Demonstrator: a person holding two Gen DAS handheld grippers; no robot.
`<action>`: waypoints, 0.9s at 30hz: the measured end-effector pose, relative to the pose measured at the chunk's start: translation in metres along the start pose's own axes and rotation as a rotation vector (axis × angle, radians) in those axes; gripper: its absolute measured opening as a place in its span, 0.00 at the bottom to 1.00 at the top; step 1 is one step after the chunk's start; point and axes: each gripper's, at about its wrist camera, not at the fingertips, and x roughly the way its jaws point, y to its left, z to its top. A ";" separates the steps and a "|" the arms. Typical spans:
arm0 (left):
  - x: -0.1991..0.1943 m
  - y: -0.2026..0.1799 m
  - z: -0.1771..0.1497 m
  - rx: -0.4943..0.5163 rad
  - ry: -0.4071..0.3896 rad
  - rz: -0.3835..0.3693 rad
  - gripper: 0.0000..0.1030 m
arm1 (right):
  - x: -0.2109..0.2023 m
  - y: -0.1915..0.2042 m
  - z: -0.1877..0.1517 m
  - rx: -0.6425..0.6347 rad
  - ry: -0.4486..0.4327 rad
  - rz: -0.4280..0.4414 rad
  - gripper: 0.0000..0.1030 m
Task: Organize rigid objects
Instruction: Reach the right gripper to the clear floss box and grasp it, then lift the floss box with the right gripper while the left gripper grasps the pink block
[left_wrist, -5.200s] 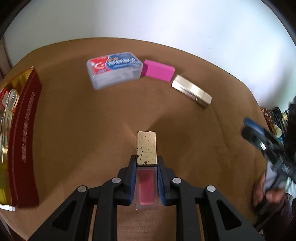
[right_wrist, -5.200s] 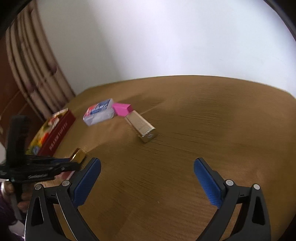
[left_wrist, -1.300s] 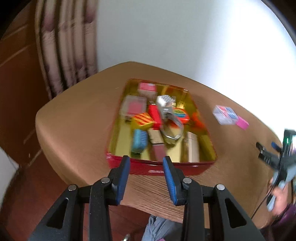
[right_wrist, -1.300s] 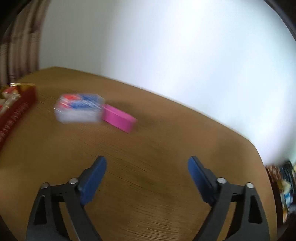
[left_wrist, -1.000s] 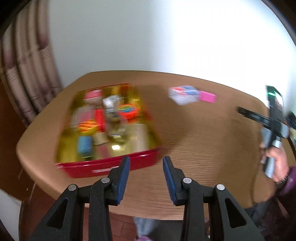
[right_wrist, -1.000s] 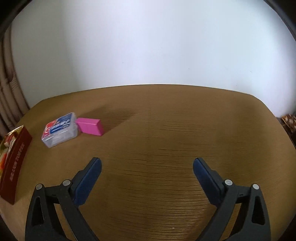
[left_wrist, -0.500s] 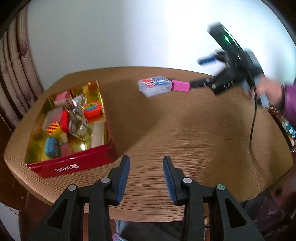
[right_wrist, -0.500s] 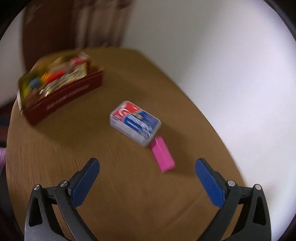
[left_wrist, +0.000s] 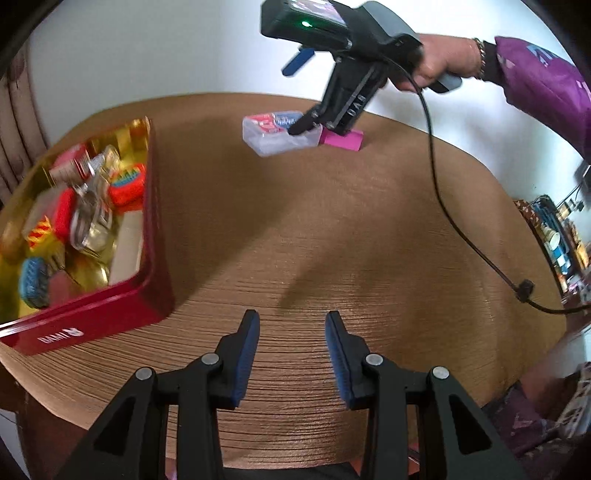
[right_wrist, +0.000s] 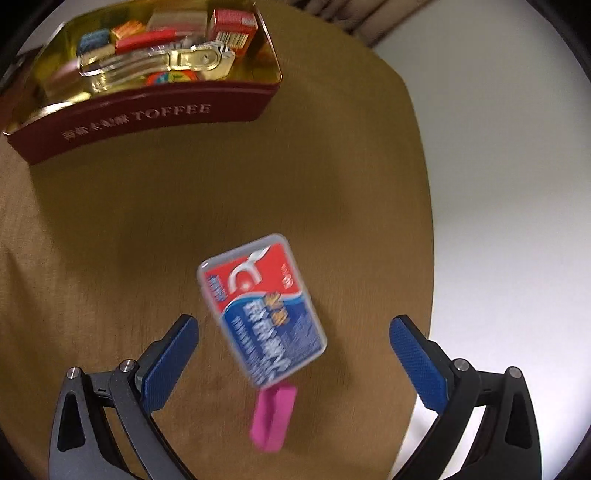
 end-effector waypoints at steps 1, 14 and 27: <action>0.003 0.002 0.000 -0.006 0.012 -0.008 0.36 | 0.004 -0.002 0.003 -0.011 0.003 0.002 1.00; 0.017 0.008 0.006 -0.041 0.026 -0.051 0.36 | 0.051 -0.016 0.027 -0.053 0.137 0.181 1.00; 0.014 0.010 0.005 -0.052 0.007 -0.039 0.36 | -0.004 -0.038 0.023 0.334 -0.040 0.241 0.60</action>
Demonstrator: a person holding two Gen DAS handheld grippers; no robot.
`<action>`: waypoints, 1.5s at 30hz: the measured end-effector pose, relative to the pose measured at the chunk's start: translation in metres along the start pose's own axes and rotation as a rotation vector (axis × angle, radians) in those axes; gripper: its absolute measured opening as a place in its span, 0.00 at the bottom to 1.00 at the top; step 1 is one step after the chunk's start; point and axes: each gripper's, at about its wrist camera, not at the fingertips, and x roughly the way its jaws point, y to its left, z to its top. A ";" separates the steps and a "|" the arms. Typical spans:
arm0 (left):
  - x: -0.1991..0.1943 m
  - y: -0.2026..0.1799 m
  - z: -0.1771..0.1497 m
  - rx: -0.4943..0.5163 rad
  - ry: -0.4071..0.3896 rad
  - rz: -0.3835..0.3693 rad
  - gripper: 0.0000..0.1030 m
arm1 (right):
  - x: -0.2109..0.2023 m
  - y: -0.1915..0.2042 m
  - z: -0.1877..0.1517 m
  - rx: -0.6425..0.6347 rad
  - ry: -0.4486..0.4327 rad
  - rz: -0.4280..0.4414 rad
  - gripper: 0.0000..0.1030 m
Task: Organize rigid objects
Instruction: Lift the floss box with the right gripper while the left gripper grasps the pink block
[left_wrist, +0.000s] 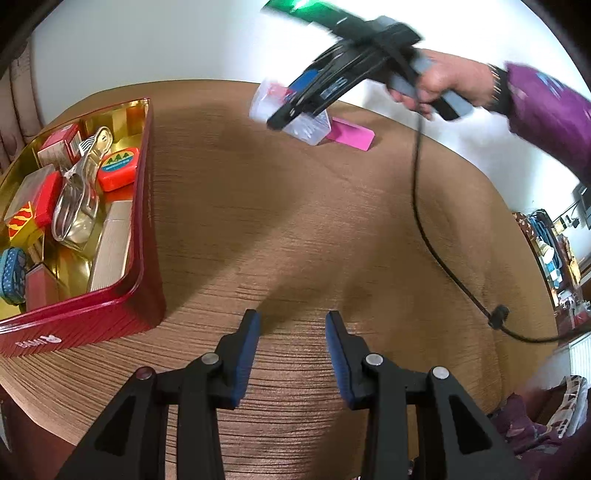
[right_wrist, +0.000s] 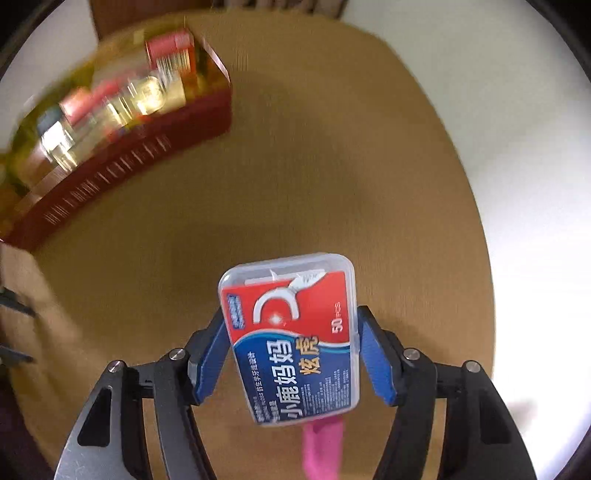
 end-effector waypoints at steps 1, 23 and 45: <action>-0.001 0.000 0.000 -0.003 -0.001 -0.001 0.36 | -0.013 0.000 -0.003 0.033 -0.037 -0.009 0.60; 0.013 -0.054 0.106 0.019 0.055 -0.117 0.49 | -0.098 0.049 -0.282 0.889 -0.302 0.054 0.60; 0.147 -0.066 0.234 -0.566 0.263 -0.082 0.50 | -0.080 0.042 -0.368 1.037 -0.498 0.177 0.60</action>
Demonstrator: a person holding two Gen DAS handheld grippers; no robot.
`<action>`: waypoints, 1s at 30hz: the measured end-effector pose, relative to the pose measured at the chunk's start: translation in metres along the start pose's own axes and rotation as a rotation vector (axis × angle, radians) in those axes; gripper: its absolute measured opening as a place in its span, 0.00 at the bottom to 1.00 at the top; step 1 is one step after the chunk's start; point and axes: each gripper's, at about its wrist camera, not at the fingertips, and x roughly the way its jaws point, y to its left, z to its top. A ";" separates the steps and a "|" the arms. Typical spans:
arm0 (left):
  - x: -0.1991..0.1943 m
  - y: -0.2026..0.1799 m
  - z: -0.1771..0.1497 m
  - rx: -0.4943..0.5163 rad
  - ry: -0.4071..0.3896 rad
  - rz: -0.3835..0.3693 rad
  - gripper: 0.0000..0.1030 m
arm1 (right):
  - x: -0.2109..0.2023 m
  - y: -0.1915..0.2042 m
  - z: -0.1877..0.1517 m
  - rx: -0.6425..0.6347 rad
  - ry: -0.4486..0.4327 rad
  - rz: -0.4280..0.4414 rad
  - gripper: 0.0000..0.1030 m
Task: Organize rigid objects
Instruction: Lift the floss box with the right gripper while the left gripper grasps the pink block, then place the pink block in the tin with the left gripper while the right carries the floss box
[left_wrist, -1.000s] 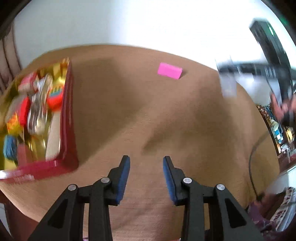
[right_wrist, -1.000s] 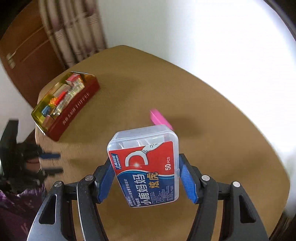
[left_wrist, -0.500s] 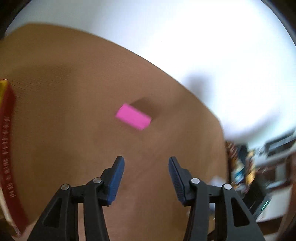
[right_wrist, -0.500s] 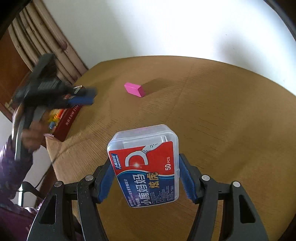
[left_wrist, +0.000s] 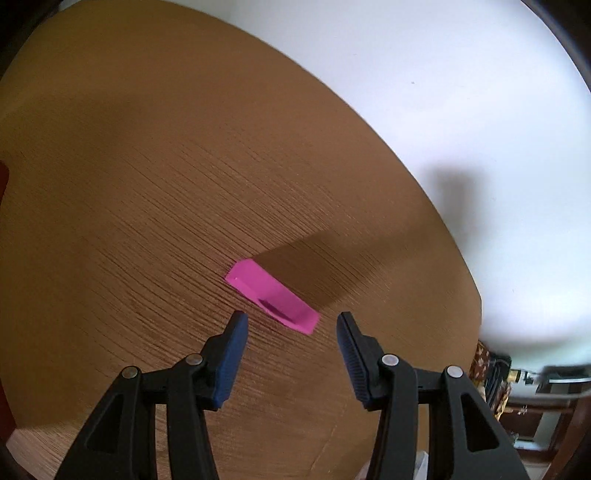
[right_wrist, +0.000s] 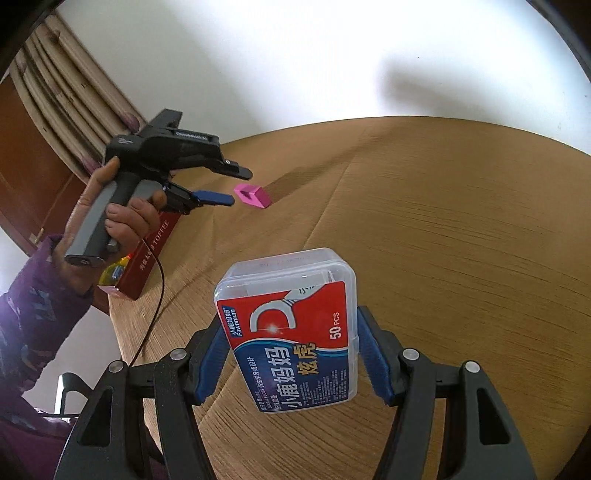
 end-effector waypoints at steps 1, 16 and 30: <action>0.004 -0.002 0.002 -0.007 0.003 0.006 0.49 | -0.001 -0.002 0.000 0.005 -0.004 0.009 0.60; 0.023 0.003 -0.001 -0.043 0.001 0.137 0.14 | -0.014 -0.024 0.002 0.042 -0.028 0.053 0.61; -0.052 0.027 -0.079 0.239 -0.166 0.014 0.14 | -0.020 0.011 0.008 -0.002 -0.039 0.040 0.61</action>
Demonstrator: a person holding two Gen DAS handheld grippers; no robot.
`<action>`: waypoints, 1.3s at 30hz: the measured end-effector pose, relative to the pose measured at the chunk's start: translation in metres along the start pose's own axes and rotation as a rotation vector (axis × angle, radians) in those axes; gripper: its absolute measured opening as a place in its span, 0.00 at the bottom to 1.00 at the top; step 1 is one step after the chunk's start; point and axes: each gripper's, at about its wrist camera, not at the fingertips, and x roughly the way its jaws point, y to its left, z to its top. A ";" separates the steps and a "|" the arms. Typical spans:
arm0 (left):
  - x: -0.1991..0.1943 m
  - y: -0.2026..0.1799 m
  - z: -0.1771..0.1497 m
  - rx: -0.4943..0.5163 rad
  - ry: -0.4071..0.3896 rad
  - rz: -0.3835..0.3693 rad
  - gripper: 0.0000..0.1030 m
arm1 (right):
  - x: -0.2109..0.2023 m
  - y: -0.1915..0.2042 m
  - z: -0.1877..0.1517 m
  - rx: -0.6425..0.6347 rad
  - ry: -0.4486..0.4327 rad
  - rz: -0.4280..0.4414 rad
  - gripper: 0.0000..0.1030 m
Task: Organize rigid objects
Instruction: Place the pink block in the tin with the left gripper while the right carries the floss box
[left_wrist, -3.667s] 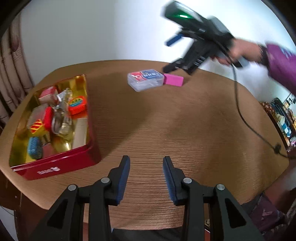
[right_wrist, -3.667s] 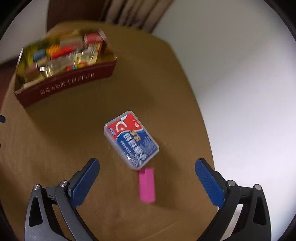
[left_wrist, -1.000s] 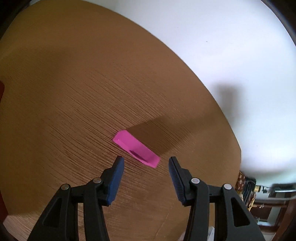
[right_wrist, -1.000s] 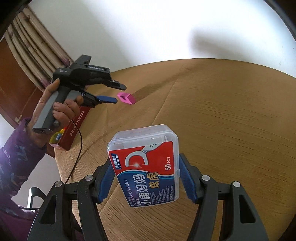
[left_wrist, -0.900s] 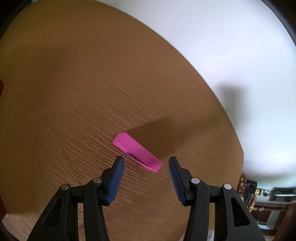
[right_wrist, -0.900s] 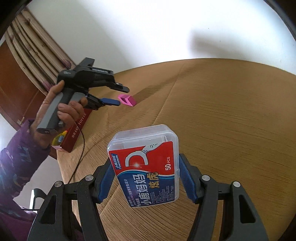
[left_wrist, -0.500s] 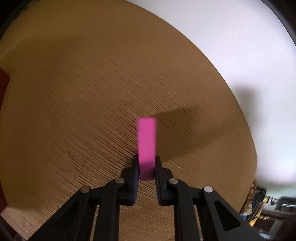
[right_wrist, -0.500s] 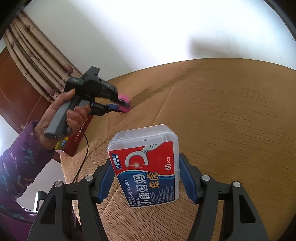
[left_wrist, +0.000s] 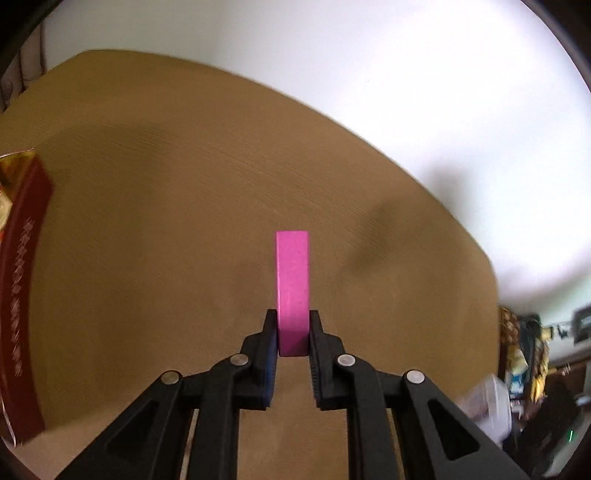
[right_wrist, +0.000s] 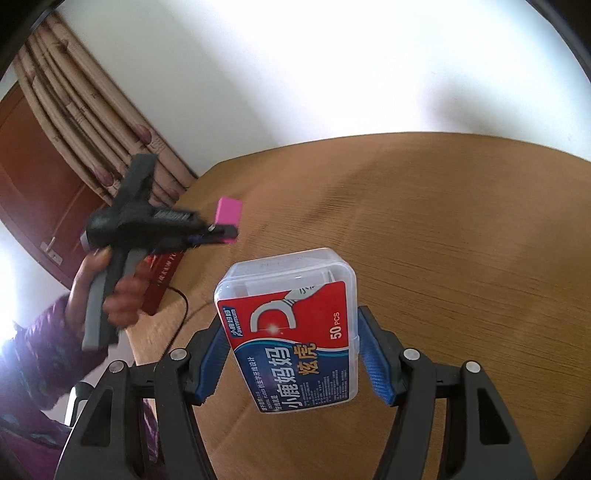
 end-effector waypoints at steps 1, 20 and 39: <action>-0.008 0.002 -0.005 0.006 -0.007 -0.002 0.14 | 0.001 0.006 0.000 -0.009 -0.001 0.001 0.61; -0.153 0.215 -0.052 -0.050 -0.032 0.228 0.14 | 0.036 0.110 -0.010 -0.049 0.043 0.127 0.61; -0.115 0.206 -0.077 0.059 -0.033 0.251 0.15 | 0.059 0.191 -0.001 -0.145 0.101 0.143 0.61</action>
